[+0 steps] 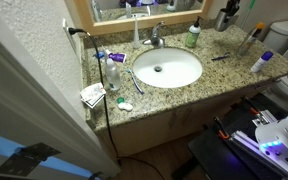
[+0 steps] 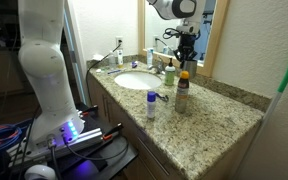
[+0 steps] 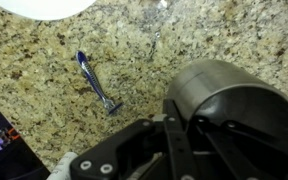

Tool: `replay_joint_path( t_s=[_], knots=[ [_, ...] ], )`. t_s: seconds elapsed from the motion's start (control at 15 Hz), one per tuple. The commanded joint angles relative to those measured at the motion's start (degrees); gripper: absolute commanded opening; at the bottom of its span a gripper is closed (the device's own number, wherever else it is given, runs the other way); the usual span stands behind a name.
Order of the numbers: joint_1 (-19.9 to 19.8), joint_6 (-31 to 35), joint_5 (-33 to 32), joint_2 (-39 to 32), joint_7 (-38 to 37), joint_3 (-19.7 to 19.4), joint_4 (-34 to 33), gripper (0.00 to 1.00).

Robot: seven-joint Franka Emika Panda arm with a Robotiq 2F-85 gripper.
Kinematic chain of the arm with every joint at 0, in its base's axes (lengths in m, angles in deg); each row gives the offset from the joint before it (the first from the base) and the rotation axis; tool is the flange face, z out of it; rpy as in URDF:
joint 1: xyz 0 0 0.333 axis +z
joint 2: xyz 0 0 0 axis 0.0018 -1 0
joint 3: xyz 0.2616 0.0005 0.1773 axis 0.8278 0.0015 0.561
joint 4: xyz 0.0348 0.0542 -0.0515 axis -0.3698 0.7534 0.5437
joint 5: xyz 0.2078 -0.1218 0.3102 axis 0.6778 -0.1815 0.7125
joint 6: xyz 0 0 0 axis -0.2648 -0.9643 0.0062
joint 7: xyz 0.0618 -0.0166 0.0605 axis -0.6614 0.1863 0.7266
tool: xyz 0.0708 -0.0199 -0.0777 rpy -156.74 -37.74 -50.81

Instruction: Move the silver cup to the right

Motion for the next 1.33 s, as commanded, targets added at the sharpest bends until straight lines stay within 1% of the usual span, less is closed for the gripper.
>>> replay_joint_path(
  t_s=[0.0, 0.13, 0.2, 0.53, 0.67, 0.73, 0.8, 0.87, 1.07, 1.27],
  knots=[
    [-0.2, 10.2, 3.0, -3.0, 1.1, 1.2, 3.1, 0.02],
    [-0.2, 15.5, 4.8, -5.2, 1.4, 1.7, 4.5, 0.02],
    [-0.5, 16.6, 6.2, -6.3, 2.0, 2.1, 4.6, 0.02],
    [-1.3, 20.3, 10.3, -8.8, 3.2, 2.1, 4.9, 0.02],
    [-1.5, 19.7, 11.0, -8.6, 3.7, 2.1, 5.1, 0.02],
    [-1.5, 18.0, 10.6, -8.4, 3.9, 2.0, 4.9, 0.32],
    [-1.6, 17.9, 11.0, -7.8, 4.4, 2.1, 5.1, 0.34],
    [-1.6, 17.8, 11.1, -7.2, 4.4, 1.9, 5.2, 0.39],
    [-1.5, 18.5, 10.8, -3.7, 5.3, 1.6, 6.2, 0.62],
    [-1.2, 18.2, 10.3, 0.9, 7.1, 1.3, 7.4, 0.81]
  ],
)
